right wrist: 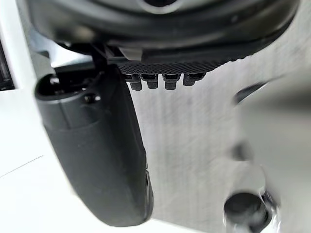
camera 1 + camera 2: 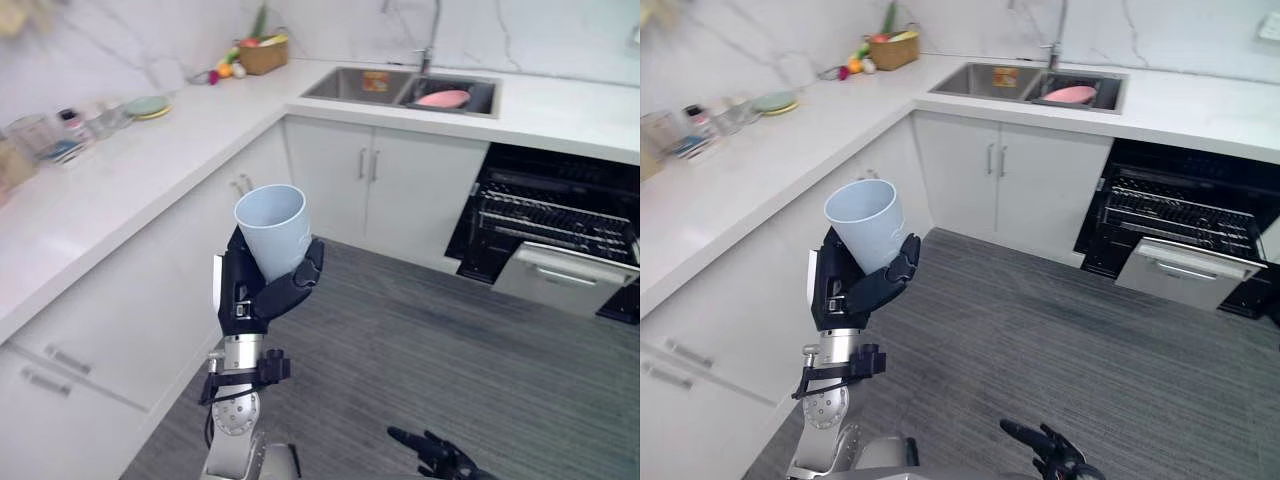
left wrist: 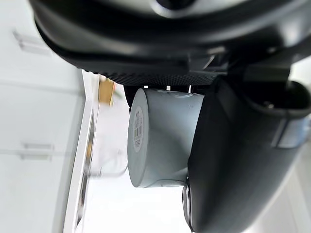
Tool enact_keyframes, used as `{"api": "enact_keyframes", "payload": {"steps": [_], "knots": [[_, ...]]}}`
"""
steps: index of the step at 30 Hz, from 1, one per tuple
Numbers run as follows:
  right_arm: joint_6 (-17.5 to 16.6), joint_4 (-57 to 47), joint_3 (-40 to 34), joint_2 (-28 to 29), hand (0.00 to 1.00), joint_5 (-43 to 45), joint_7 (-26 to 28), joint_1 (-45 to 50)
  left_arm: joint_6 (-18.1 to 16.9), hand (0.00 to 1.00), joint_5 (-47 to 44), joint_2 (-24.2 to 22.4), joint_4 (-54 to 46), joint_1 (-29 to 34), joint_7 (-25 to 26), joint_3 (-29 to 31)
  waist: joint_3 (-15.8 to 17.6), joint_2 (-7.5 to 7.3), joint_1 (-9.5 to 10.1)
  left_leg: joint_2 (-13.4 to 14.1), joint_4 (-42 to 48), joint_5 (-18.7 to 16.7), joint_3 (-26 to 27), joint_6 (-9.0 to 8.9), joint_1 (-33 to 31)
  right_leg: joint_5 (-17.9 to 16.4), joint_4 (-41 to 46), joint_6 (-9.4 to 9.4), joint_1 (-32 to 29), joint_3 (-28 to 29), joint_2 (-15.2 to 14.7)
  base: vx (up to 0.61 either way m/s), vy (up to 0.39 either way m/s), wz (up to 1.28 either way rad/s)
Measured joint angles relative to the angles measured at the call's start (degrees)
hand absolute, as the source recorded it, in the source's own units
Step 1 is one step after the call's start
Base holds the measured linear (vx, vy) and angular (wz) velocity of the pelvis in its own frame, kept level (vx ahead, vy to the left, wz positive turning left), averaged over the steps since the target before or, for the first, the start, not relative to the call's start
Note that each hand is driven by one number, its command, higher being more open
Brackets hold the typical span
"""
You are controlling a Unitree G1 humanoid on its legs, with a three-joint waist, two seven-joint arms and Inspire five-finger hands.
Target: Walk over to the sink, pick up the cup, carry it to the dishwasher, place the cup inside the dishwasher, then close the dishwasher door
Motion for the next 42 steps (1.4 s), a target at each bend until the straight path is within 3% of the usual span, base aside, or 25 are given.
{"api": "enact_keyframes", "payload": {"steps": [2, 3, 5, 7, 9, 10, 12, 14, 16, 17, 18, 19, 20, 22, 26, 28, 29, 30, 32, 34, 35, 37, 39, 40, 42], "knots": [[-1.3, 1.06, 0.02, 0.48, 1.0, -0.88, 0.22, -1.03, -0.46, 0.0, 1.59, 0.44, 0.32, -0.41, 3.74, -1.3, 0.03, -0.19, 1.38, 0.14, -1.93, 5.42, -3.49, -2.0, -0.69, -2.42, 0.55, 0.36, 1.1, 5.21, -0.44, 0.53, 0.259, -1.66], [-1.94, 0.25, -0.21, 1.51, 1.0, -1.02, -0.7, -0.9, -0.48, 0.0, 2.12, 1.04, 0.59, -0.34, 5.52, -1.72, -0.25, -0.67, 1.77, -0.25, 2.66, 10.36, -2.86, 1.46, -0.59, -5.53, 3.38, 1.61, 1.39, 8.35, -1.5, 0.61, 0.294, -1.66], [-1.95, -0.16, -1.08, 3.24, 1.0, -0.93, -1.97, -0.18, -0.03, 0.0, 2.88, 2.91, 0.64, -1.01, 5.85, -1.85, 0.59, -3.47, -0.55, -0.98, 11.48, 6.19, 0.06, 4.36, -1.56, -7.38, 10.44, 3.57, 0.26, 8.01, -3.32, 0.62, 0.27, -0.9], [-2.71, -0.08, -3.42, 5.24, 1.0, -0.37, -4.15, 2.95, 0.45, 0.0, 2.7, 5.21, 0.64, -2.27, 4.19, -2.93, -0.45, -5.43, -1.2, -1.93, 15.78, 2.65, 2.1, 5.6, -0.25, -6.61, 19.44, 3.85, -1.99, 5.48, -4.68, 0.57, 0.205, -0.48], [-4.41, -0.03, -6.76, 7.11, 1.0, 1.75, -5.31, 5.2, 0.52, 0.0, 2.49, 6.98, -0.05, -4.82, 1.71, -3.89, -0.44, -6.29, -1.31, -2.29, 14.35, -2.06, 4.76, 6.04, 4.48, -1.25, 35.25, 5.15, -8.37, -0.53, -5.95, 0.53, 0.189, -0.69], [-6.44, 0.14, -7.93, 7.29, 1.0, 2.36, -6.03, 5.83, 0.6, 0.0, 2.58, 7.09, -1.16, -6.23, 0.98, -4.37, 0.04, -7.15, -1.44, -2.57, 8.53, -5.57, 8.07, 6.69, 11.25, 11.0, 51.5, 3.83, -17.12, -6.16, -10.62, 0.48, 0.196, -1.19], [-7.81, -0.04, -8.13, 6.76, 1.0, 2.2, -5.61, 5.99, 0.8, 0.0, 2.97, 7.21, -1.4, -7.82, 1.21, -5.02, 0.82, -6.54, -2.16, -2.22, 3.99, -6.63, 11.37, 6.83, 18.29, 6.07, 60.46, 1.23, -24.37, -9.13, -12.68, 0.42, 0.154, -1.03], [-8.51, -3.37, -7.7, 6.49, 1.0, -1.51, -5.64, 8.61, 1.43, 0.0, 4.83, 8.48, -1.27, -11.7, 1.57, -7.76, 0.94, -3.92, -5.99, 1.05, 0.19, -7.53, 11.72, 6.18, 24.52, -2.41, 52.11, 2.18, -31.76, -16.92, -11.71, 0.44, 0.078, -0.13], [-8.78, -5.44, -7.39, 7.18, 1.0, -1.03, -6.47, 9.61, 1.47, 0.0, 5.12, 8.44, -1.47, -13.75, 0.97, -9.02, 0.72, -3.91, -6.59, 2.81, 0.39, -7.31, 12.82, 5.73, 27.13, -2.0, 34.95, 3.28, -33.25, -20.19, -11.0, 0.46, -0.01, -0.13], [-8.77, -7.76, -6.32, 7.45, 1.0, -1.38, -7.4, 11.15, 1.84, 0.0, 4.87, 8.02, -2.12, -14.25, 0.43, -9.19, 0.32, -3.85, -6.52, 4.19, 2.36, -8.65, 14.2, 3.56, 28.8, 3.49, 17.08, 2.96, -31.71, -22.65, -9.27, 0.66, -0.062, -0.45], [-8.94, -9.63, -4.91, 7.75, 1.0, -2.54, -8.03, 12.86, 1.98, 0.0, 4.26, 7.89, -3.28, -14.1, 0.15, -8.94, -0.31, -4.59, -6.08, 4.16, 4.39, -10.61, 15.17, 1.56, 30.28, 11.8, 5.08, 0.52, -30.17, -23.06, -8.2, 0.8, -0.084, -0.64], [-9.17, -10.92, -2.88, 7.93, 1.0, -3.59, -8.36, 14.8, 2.11, 0.0, 3.93, 7.91, -4.7, -13.27, 0.2, -8.11, -1.57, -6.51, -5.38, 3.36, 5.8, -12.26, 16.53, -0.54, 32.36, 21.18, 1.44, -3.67, -29.9, -22.75, -8.77, 0.77, -0.089, -0.78], [-8.72, -11.34, -3.44, 5.74, 1.0, -4.68, -7.5, 15.32, 2.11, 0.0, 4.56, 4.5, -3.88, -10.88, 1.36, -7.08, -2.28, -2.43, -5.37, 6.71, 6.93, -14.04, 19.1, -2.44, 37.26, 21.44, 7.68, -3.94, -29.17, -24.23, -6.28, 0.58, -0.054, -0.55], [-8.81, -12.59, -2.32, 3.98, 1.0, -6.8, -9.24, 15.79, 2.71, 0.0, 5.42, 2.76, -3.57, -10.46, 2.17, -7.01, -2.79, -1.09, -5.34, 7.66, 6.93, -13.41, 19.58, -2.13, 38.27, 16.02, 11.04, -3.59, -29.08, -23.96, -5.36, 0.42, -0.038, -0.16], [-8.61, -16.82, 1.44, 4.95, 1.0, -6.86, -15.4, 12.72, 1.21, 0.0, 7.45, 3.13, -3.69, -10.83, 3.97, -7.64, -3.04, -2.28, -4.88, 7.77, 5.36, -9.77, 19.93, -0.17, 37.9, 7.68, 16.93, -2.94, -30.52, -24.81, -4.86, 0.22, -0.101, 0.02], [-8.52, -18.42, 1.51, 5.88, 1.0, -5.73, -18.82, 11.08, 1.04, 0.0, 8.76, 3.52, -3.65, -10.33, 4.83, -7.67, -2.02, -0.18, -3.76, 11.69, 14.97, -6.8, 19.62, 4.7, 34.64, 5.3, 15.3, -1.47, -27.1, -26.94, -3.92, 0.19, -0.103, -0.04], [-8.54, -22.77, 2.04, 6.55, 1.0, -4.11, -21.33, 12.49, 0.51, 0.0, 9.69, 2.51, -3.82, -9.87, 5.06, -7.63, -1.66, -0.14, -3.84, 14.21, 29.26, -2.09, 17.27, 7.72, 27.64, 1.33, 21.02, -0.03, -25.38, -26.6, -5.33, 0.36, -0.022, 0.15], [-8.5, -26.55, 2.3, 6.77, 1.0, -2.87, -23.11, 13.55, -0.67, 0.0, 10.11, 1.69, -3.96, -8.07, 5.61, -7.68, -0.89, 0.59, -3.06, 17.26, 42.0, 5.26, 14.4, 7.11, 21.01, -1.64, 18.84, -1.0, -21.85, -25.95, -4.18, 0.39, -0.009, 0.16], [-8.53, -29.08, 2.23, 6.91, 1.0, -2.39, -26.43, 12.77, -1.41, 0.0, 10.66, 1.38, -3.96, -4.59, 6.25, -7.47, -1.69, 2.21, -2.13, 19.59, 51.13, 2.08, 13.41, 5.23, 12.79, -1.21, 14.16, -1.11, -17.83, -24.9, -2.24, 0.35, -0.055, -0.16], [-9.36, -29.37, 2.02, 6.44, 1.0, -1.87, -29.4, 10.34, -2.66, 0.0, 10.62, 1.9, -3.78, -2.8, 6.3, -6.95, -1.88, 1.82, -1.6, 18.7, 46.61, -3.38, 15.29, 4.88, 8.02, -0.21, 9.8, -0.56, -14.41, -23.41, -2.18, 0.34, -0.081, -0.41], [-10.23, -29.36, 1.53, 5.82, 1.0, -1.92, -32.16, 7.85, -3.58, 0.0, 10.61, 2.16, -3.57, -2.57, 6.81, -6.41, -1.94, 1.76, -0.75, 17.03, 35.59, -6.41, 16.27, 4.17, 6.62, 0.77, 7.82, -1.31, -13.44, -21.19, -2.31, 0.42, -0.078, -0.66], [-10.59, -29.16, 0.9, 5.28, 1.0, -1.98, -34.68, 5.51, -4.02, 0.0, 10.6, 2.74, -3.12, -2.57, 7.49, -6.15, -2.04, 1.26, -0.49, 13.05, 19.03, -6.63, 15.13, 3.44, 7.71, 0.98, 6.79, -1.25, -12.62, -18.57, -3.25, 0.42, 0.016, -0.75], [-10.95, -27.53, 0.57, 4.86, 1.0, -1.92, -36.88, 2.67, -4.14, 0.0, 10.58, 3.39, -1.3, -2.66, 8.57, -6.2, -1.96, -0.05, -0.5, 6.77, 1.58, -4.19, 9.89, 2.08, 9.64, 0.39, 6.4, -0.08, -12.26, -14.79, -5.34, 0.37, 0.094, -0.88], [-10.82, -27.04, -0.3, 4.83, 1.0, -1.71, -36.99, 1.78, -3.98, 0.0, 10.59, 3.72, 0.33, -2.63, 9.34, -6.78, -1.8, -0.41, -0.49, 3.84, -5.63, -0.26, 6.65, 1.84, 10.69, -0.12, 6.18, 0.99, -11.55, -12.23, -6.29, 0.35, 0.151, -1.05], [-10.78, -27.09, -0.24, 4.72, 1.0, -1.71, -37.45, 2.32, -3.45, 0.0, 10.62, 3.81, 1.44, -1.52, 10.77, -8.41, -2.33, 0.43, -0.51, 2.87, -10.35, 10.04, 4.47, 1.46, 11.49, -1.29, 5.7, 2.93, -10.0, -8.67, -5.76, 0.37, 0.203, -1.02]]}}
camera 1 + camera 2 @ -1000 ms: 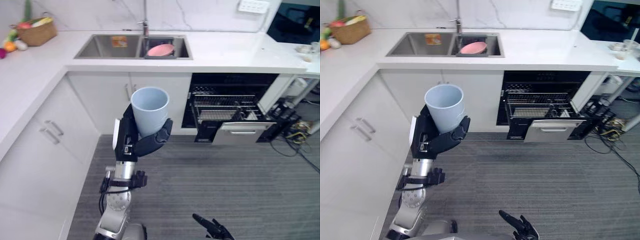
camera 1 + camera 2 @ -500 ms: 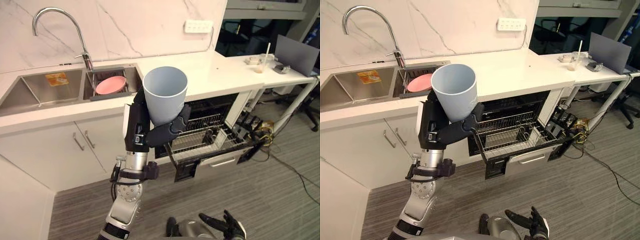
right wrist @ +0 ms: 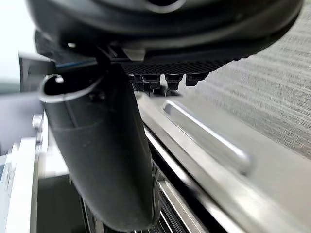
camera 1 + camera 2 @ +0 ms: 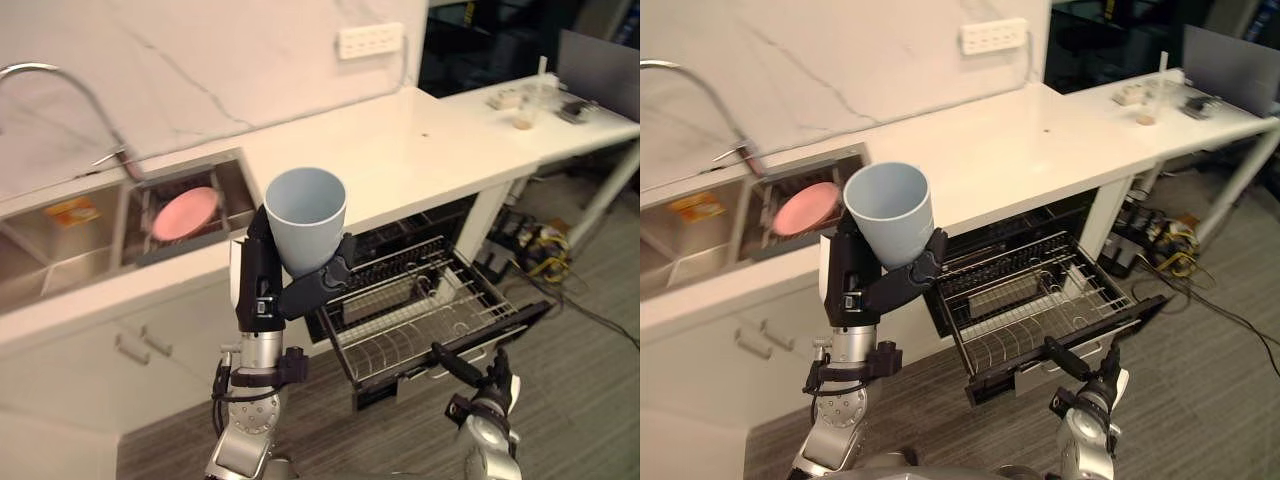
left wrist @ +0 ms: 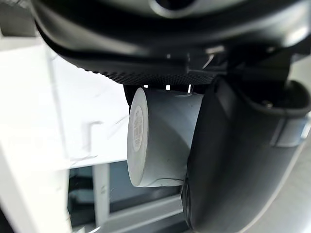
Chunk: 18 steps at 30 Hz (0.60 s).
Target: Walk over to the sink, pick up the cup, carry it to the dishwasher, place the cup inside the dishwasher, then close the dishwasher door
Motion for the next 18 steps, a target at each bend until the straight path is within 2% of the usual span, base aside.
{"api": "enact_keyframes", "payload": {"steps": [1, 2, 3, 5, 6, 7, 8, 9, 10, 14, 16, 17, 18], "knots": [[0.2, 0.81, -0.05, 0.72, 1.0, -0.39, -0.41, 0.59, -0.06, 0.0, 0.04, 0.45, 0.53, 0.81, 0.62, -0.58, -0.87, -0.65, -0.06, -0.28, 0.34, 0.63, 1.02, -1.09, 1.16, -0.77, -0.05, 1.03, 0.84, 2.01, -0.66, 0.38, 0.224, -0.76], [0.33, 0.97, -0.18, 2.72, 1.0, -0.9, -2.55, 2.35, 0.21, 0.0, 0.06, 0.96, 1.28, 1.09, 1.53, -1.32, -1.64, -2.62, -1.12, -1.47, -1.19, 0.44, 2.83, -0.45, 2.67, -0.44, 0.03, 2.29, 0.86, 3.52, -2.32, 0.37, 0.212, -0.61], [0.36, 1.05, -0.37, 3.5, 1.0, -0.93, -3.29, 2.67, 0.2, 0.0, 0.06, 1.09, 1.28, 1.08, 2.01, -1.57, -1.72, -3.08, -1.6, -1.79, -1.99, 0.26, 3.47, -0.17, 3.3, -0.3, 0.01, 2.52, 0.89, 3.79, -2.69, 0.31, 0.161, -0.42], [0.45, 1.0, -1.79, 5.68, 1.0, -0.87, -5.75, 3.58, 0.27, 0.0, 0.03, 1.85, 1.28, 0.91, 3.59, -1.76, -1.75, -3.31, -2.39, -1.9, -4.36, 0.04, 5.13, 0.34, 5.97, 1.17, 0.93, 4.89, 0.95, 4.03, -2.99, 0.26, 0.133, -0.33], [0.53, 1.0, -1.83, 5.63, 1.0, -0.81, -6.71, 4.26, 0.3, 0.0, 0.0, 2.07, 1.28, 0.71, 3.96, -1.75, -1.64, -3.08, -3.24, -1.32, -5.09, -0.13, 5.19, 0.6, 7.49, 1.8, 4.22, 5.95, 0.41, 3.97, -2.43, 0.17, 0.079, -0.21], [0.52, 0.89, -2.24, 5.61, 1.0, -0.83, -7.45, 4.49, 0.28, 0.0, -0.06, 1.81, 1.3, 0.35, 4.08, -1.72, -1.35, -2.32, -3.28, -0.21, -5.36, -0.35, 4.95, 0.89, 8.56, 0.0, 6.27, 5.63, -1.08, 3.13, -2.34, 0.1, 0.032, -0.13], [0.53, 0.33, -2.31, 5.62, 1.0, -0.83, -8.02, 4.7, 0.21, 0.0, -0.09, 1.54, 1.26, 0.19, 4.24, -1.53, -1.48, -2.21, -3.24, -0.18, -5.55, -0.41, 5.06, 0.82, 8.88, -0.92, 3.8, 5.28, -1.1, 2.44, -3.18, 0.11, 0.004, -0.22], [0.53, -3.22, -2.39, 5.61, 1.0, -1.26, -10.36, 5.11, -0.02, 0.0, -0.1, 1.08, 0.81, -1.14, 4.17, -1.07, -1.65, -3.84, -3.24, -1.75, -5.71, -1.76, 6.22, 0.62, 9.32, 5.9, -3.82, 6.67, -1.27, 1.34, -7.13, 0.1, -0.007, -0.05], [0.44, -4.47, -3.26, 5.67, 1.0, -1.93, -11.03, 5.5, 0.02, 0.0, -0.12, 0.78, 0.92, -1.7, 3.85, -1.15, -1.61, -3.86, -3.9, -1.78, -5.89, -2.54, 5.99, 0.84, 9.4, 5.46, -4.17, 6.98, -0.36, 1.8, -7.18, 0.12, -0.047, -0.06], [0.11, -15.92, -5.95, 5.74, 1.0, -7.13, -15.79, 6.52, 0.91, 0.0, -0.78, -0.52, 0.81, -2.0, 0.03, -2.18, -1.53, -3.75, -3.6, -1.64, -5.42, -3.89, 8.91, 0.83, 11.25, 5.55, -3.56, 7.17, -0.35, 1.41, -7.31, 0.02, -0.029, -0.34], [-1.13, -21.86, -6.18, 5.77, 1.0, -9.56, -15.52, 6.21, 1.74, 0.0, -0.74, -0.53, 0.77, -2.3, -0.37, -2.11, -1.51, -3.8, -3.11, -1.52, -3.88, -5.26, 11.34, 1.06, 11.56, 5.67, -2.56, 7.35, -1.36, -2.32, -7.68, -0.05, -0.011, -0.74], [-3.24, -24.73, -6.08, 5.79, 1.0, -11.16, -13.39, 5.34, 2.57, 0.0, -0.82, -0.61, 0.75, -2.52, -0.12, -1.98, -1.49, -3.81, -2.8, -1.48, -2.51, -6.7, 13.1, 1.42, 11.45, 5.7, -1.12, 7.31, -2.69, -6.94, -8.27, -0.07, -0.025, -0.68], [-4.07, -25.59, -6.0, 5.78, 1.0, -11.81, -12.19, 4.56, 3.24, 0.0, -1.01, -0.65, 0.75, -2.64, 0.06, -1.86, -1.48, -3.75, -2.83, -1.41, -2.15, -7.52, 13.82, 1.74, 11.36, 5.78, -0.27, 7.19, -3.39, -8.79, -8.45, -0.12, -0.028, -0.72]]}}
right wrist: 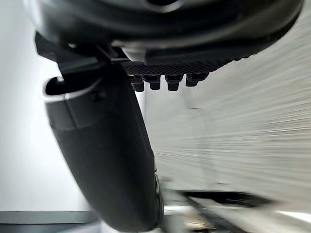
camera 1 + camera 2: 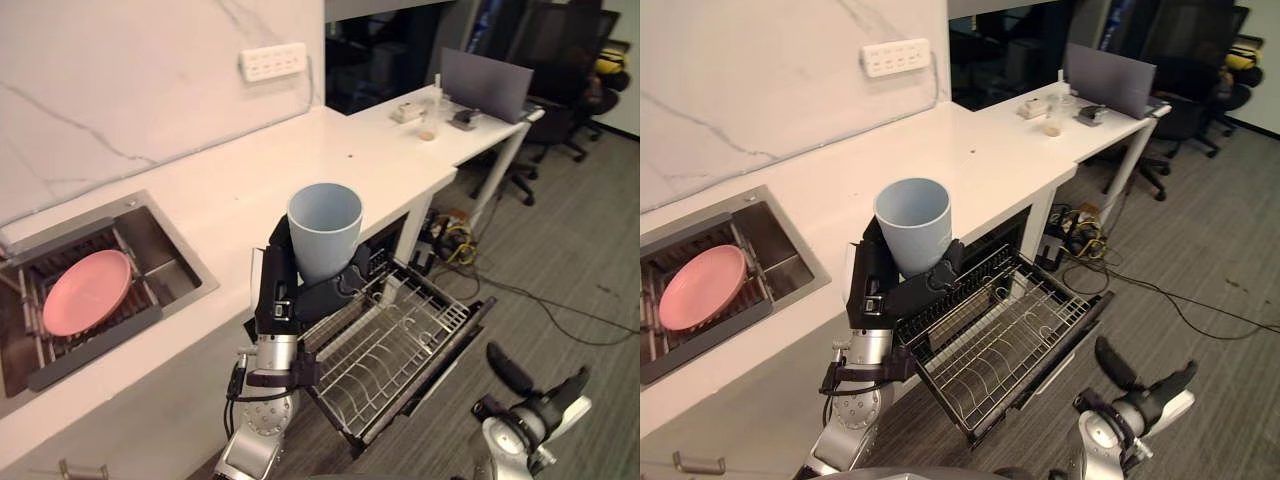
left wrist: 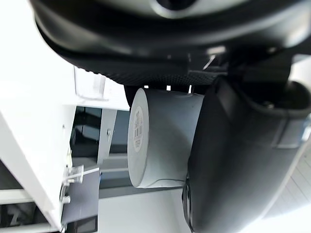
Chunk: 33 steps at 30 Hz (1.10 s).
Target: Walk over to the sink, pick up the cup, carry it to the dishwasher, place the cup inside the dishwasher, then close the dishwasher door
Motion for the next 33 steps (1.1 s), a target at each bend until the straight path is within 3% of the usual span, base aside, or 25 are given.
{"api": "enact_keyframes", "payload": {"steps": [4, 5, 6, 7, 8, 10, 12, 14, 18, 21, 24, 33], "knots": [[-4.55, -0.41, 4.53, -2.43, 1.0, -2.13, 6.73, -1.68, 2.73, 0.0, 1.82, 1.44, 0.03, -2.28, 0.35, 1.56, 0.01, 0.02, 0.14, -0.13, 0.36, -0.81, -0.79, 0.01, -1.3, 5.75, -5.17, 1.05, -0.53, -0.05, 1.85, -0.08, 0.042, -0.36], [-10.28, -0.06, 3.95, -2.51, 1.0, -0.21, 11.01, -0.2, 2.56, 0.0, 0.85, 1.88, 0.04, -3.06, -0.09, 4.15, 0.18, -0.23, 0.35, -0.49, 1.21, -0.77, -1.62, 0.35, -2.35, 7.32, -8.54, 0.9, 0.52, -0.78, 1.77, -0.01, 0.059, -0.05], [-12.97, -0.26, 2.86, -2.49, 1.0, 1.2, 13.7, 0.13, 2.38, 0.0, 0.31, 2.12, 0.03, -3.26, -0.32, 6.31, 0.33, -0.38, 0.3, -0.66, 1.48, -0.38, -1.64, 0.54, -2.67, 7.96, -10.6, 0.74, 1.29, -1.07, 1.51, 0.0, 0.0, 0.0], [-15.35, -2.8, -0.1, -3.11, 1.0, 5.03, 20.22, -0.18, 2.34, 0.0, -0.41, 1.97, 0.06, -3.41, -0.82, 11.47, 0.45, -0.58, 0.32, -1.6, 1.79, -0.1, -1.15, 1.07, -2.73, 9.27, -14.63, 0.35, 3.07, -1.02, 0.9, 0.0, 0.004, -0.1], [-15.84, -6.5, -3.36, -5.15, 1.0, 10.67, 27.18, -0.95, 2.37, 0.0, -0.56, 1.82, 0.08, -3.47, -0.28, 15.27, 0.47, -0.39, 0.43, -2.0, 2.25, -0.27, -1.07, 1.41, -2.73, 9.69, -15.61, 0.33, 3.59, -0.64, 0.54, -0.02, 0.014, -0.1], [-15.86, -10.65, -6.07, -9.27, 1.0, 16.37, 33.23, -2.03, 2.35, 0.0, 0.08, 1.98, 0.03, -3.66, 1.21, 17.77, 0.49, -0.45, 0.97, -2.11, 2.78, -0.68, -1.34, 1.59, -2.66, 9.7, -15.6, 0.38, 3.95, -0.59, 0.36, 0.0, 0.0, 0.0], [-14.99, -16.74, -5.55, -14.43, 1.0, 23.86, 41.46, -6.71, 3.48, 0.0, 4.49, 2.55, 0.03, -3.63, 4.79, 17.32, 0.49, -0.68, 1.26, -2.31, 3.4, -1.29, -1.32, 1.62, -3.31, 9.71, -15.58, 0.53, 3.56, -0.43, 0.03, -0.04, 0.015, -0.01], [-12.74, -21.41, -0.98, -15.35, 1.0, 26.35, 46.52, -10.98, 5.77, 0.0, 11.46, 2.62, 0.03, -3.78, 7.43, 14.13, 0.47, -0.64, 1.28, -2.54, 3.29, -1.59, -1.36, 1.35, -3.85, 9.61, -15.36, 0.67, 2.94, -0.47, -0.23, -0.06, 0.005, 0.02], [-6.63, -23.87, 9.68, -14.98, 1.0, 28.44, 51.76, -12.19, 8.89, 0.0, 21.4, 2.32, 0.03, -4.73, 7.99, 6.81, 0.44, -0.62, 1.43, -3.16, 3.35, -0.84, -2.47, 2.29, -4.29, 9.27, -14.46, 1.12, 2.64, -1.77, -0.77, 0.0, 0.011, 0.14], [-2.33, -22.71, 12.62, -13.58, 1.0, 29.56, 52.82, -11.93, 9.47, 0.0, 24.79, 2.02, 0.03, -5.84, 9.02, 5.9, 0.42, -0.59, 1.42, -3.69, 3.42, -0.78, -3.58, 2.42, -4.45, 9.27, -14.44, 1.13, 2.99, -2.89, -1.26, 0.02, 0.021, 0.18], [-0.18, -22.06, 13.45, -13.04, 1.0, 29.57, 52.24, -11.67, 9.95, 0.0, 24.78, 2.04, 0.03, -6.17, 10.25, 5.99, 0.41, -0.57, 1.58, -3.86, 3.32, -0.77, -4.6, 2.45, -4.22, 9.27, -14.12, 1.13, 3.48, -3.84, -1.39, 0.01, 0.007, 0.18], [2.41, -22.07, 19.79, -13.02, 1.0, 29.44, 51.45, -11.69, 10.54, 0.0, 24.8, 2.49, 0.02, -6.18, 10.19, 1.78, 0.3, -0.55, 1.42, -4.9, 0.73, 0.48, -4.99, 3.36, -2.69, 9.25, -13.58, 1.1, 3.96, -4.75, -2.2, -0.04, 0.005, 0.03]]}}
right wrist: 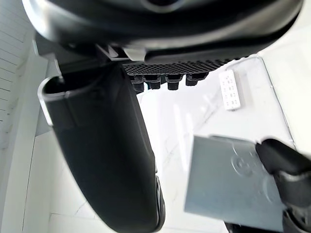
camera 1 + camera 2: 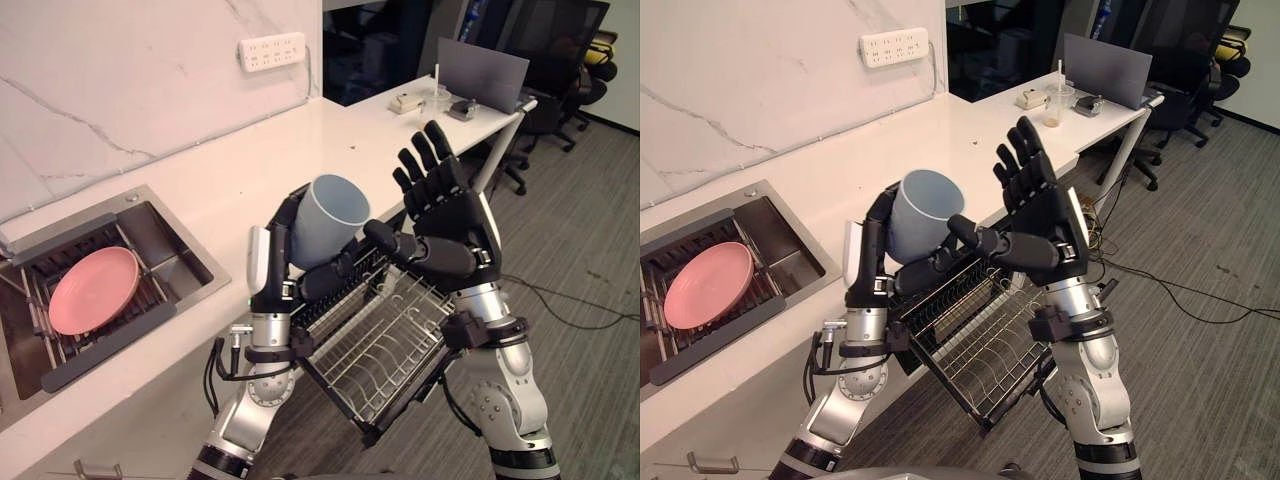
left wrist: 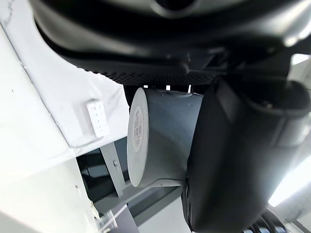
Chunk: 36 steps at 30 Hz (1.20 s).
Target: Walk over to the sink, pick up the cup, carry it to the dishwasher, place the cup inside the dishwasher, then close the dishwasher door
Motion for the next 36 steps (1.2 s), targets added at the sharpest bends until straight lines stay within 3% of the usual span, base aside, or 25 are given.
{"api": "enact_keyframes", "payload": {"steps": [11, 20, 28, 29, 36], "knots": [[3.24, 0.0, 4.26, -0.09, 1.0, -0.1, 1.38, -0.01, 0.47, 0.0, -0.03, 0.04, -1.42, 0.0, -0.43, -2.19, -0.94, -0.14, -0.18, -0.72, -3.64, 2.45, -0.06, 0.23, 1.06, -0.01, 0.07, -0.02, -0.64, -0.16, -0.28, -0.03, -0.004, 0.0], [5.23, 0.65, 4.6, -0.11, 1.0, -0.1, 1.27, -0.08, -6.08, 0.0, -0.25, 0.19, -4.49, -0.08, -1.58, -4.1, -2.74, -0.28, -0.21, -1.11, -5.69, 3.55, -0.3, 0.44, 2.1, -0.01, 0.07, -0.03, -0.49, -0.4, -0.46, -0.01, -0.001, 0.01], [6.14, 1.67, 5.36, -1.03, 1.0, 0.04, 0.09, -3.4, -5.6, 0.0, -7.21, 0.28, -4.32, -0.12, -5.88, -3.85, -2.83, -0.47, -0.16, -1.23, -6.42, 4.42, -0.28, 0.35, 2.47, -0.13, 0.09, -0.2, -0.49, -0.45, -0.49, -0.05, -0.01, 0.0], [6.16, 1.73, 5.41, -1.07, 0.0, 0.02, 0.08, -3.69, -5.59, 0.0, -8.09, 0.27, -4.32, -0.12, -6.21, -3.87, -2.84, -0.48, -0.15, -1.24, -6.43, 4.49, -0.29, 0.34, 2.47, -0.13, 0.09, -0.21, -0.51, -0.46, -0.48, -0.04, -0.008, 0.01], [6.47, 2.3, 5.42, -1.8, 0.0, -0.96, -1.3, -4.71, -5.39, 0.0, -11.53, 0.12, -3.33, -0.23, -7.59, -4.02, -3.14, -1.09, -0.15, -1.26, -6.42, 4.7, -0.37, 0.35, 2.24, -0.14, 0.09, -0.2, -0.82, -0.52, -0.47, -0.01, -0.001, 0.0]]}}
